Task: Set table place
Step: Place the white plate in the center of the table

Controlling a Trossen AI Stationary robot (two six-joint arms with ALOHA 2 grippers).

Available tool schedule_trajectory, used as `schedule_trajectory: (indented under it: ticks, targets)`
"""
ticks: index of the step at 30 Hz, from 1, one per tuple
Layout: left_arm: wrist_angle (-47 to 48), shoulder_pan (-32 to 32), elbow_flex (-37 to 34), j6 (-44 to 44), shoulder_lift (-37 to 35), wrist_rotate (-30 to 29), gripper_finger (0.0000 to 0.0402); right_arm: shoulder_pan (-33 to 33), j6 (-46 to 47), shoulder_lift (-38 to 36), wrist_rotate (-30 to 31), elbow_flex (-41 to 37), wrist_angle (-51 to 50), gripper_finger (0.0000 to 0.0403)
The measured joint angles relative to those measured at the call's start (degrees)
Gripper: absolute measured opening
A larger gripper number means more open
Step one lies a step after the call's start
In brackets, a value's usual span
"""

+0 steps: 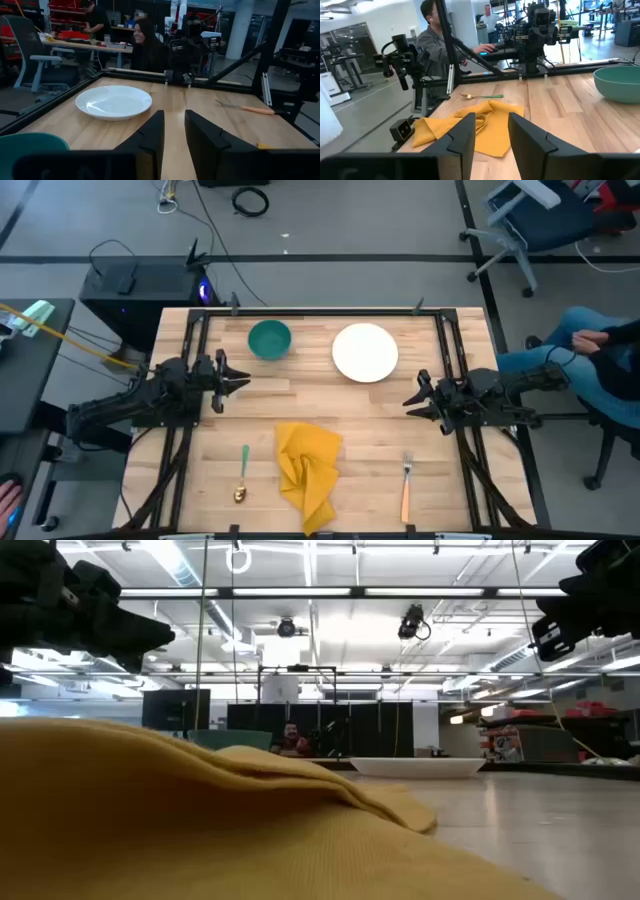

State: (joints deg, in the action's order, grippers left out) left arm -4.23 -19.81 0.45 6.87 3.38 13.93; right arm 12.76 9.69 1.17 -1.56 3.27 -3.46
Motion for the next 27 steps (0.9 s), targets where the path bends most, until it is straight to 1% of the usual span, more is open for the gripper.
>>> schedule_trajectory:
  ticks: [8,17,27]
  targets:
    - [0.0,0.0,0.0,0.0,0.0,0.0,0.0091,0.0,0.0,0.0,0.0,0.0,0.0,0.0124]
    - [0.0,0.0,0.0,0.0,0.0,0.0,0.0083,0.0,0.0,0.0,0.0,0.0,0.0,0.0124]
    - [0.0,0.0,0.0,0.0,0.0,0.0,0.0091,0.0,0.0,0.0,0.0,0.0,0.0,0.0124]
